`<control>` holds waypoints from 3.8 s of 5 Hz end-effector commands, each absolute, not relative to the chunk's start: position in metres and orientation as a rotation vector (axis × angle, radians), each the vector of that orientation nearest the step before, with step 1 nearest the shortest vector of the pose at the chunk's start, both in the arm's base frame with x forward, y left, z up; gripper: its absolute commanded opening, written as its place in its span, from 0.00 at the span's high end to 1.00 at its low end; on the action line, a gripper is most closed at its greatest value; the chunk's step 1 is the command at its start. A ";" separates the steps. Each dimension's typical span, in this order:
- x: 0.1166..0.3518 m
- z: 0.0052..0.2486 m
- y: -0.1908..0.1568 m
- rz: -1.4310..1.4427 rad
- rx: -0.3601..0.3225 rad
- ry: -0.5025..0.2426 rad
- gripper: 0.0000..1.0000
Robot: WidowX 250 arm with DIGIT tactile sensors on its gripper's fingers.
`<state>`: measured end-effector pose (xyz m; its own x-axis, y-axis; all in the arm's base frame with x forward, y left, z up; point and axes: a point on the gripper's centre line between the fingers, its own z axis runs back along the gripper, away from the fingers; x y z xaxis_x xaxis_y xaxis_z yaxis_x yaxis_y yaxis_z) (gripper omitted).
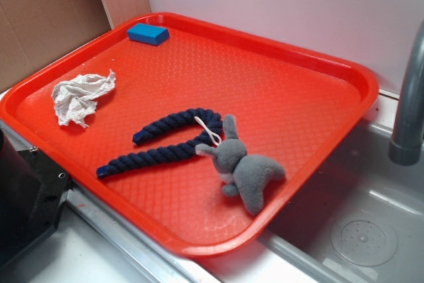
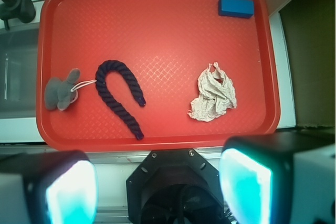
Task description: Grab the white paper.
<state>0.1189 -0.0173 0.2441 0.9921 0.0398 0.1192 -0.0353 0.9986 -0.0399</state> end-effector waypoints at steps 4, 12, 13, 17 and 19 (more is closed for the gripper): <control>0.117 0.202 0.026 0.273 -0.032 -0.130 0.00; 0.183 0.020 0.102 0.369 -0.104 -0.259 1.00; 0.186 0.018 0.103 0.379 -0.076 -0.257 1.00; 0.191 0.122 0.053 0.273 0.114 -0.132 1.00; 0.184 0.184 0.010 0.267 -0.003 -0.119 1.00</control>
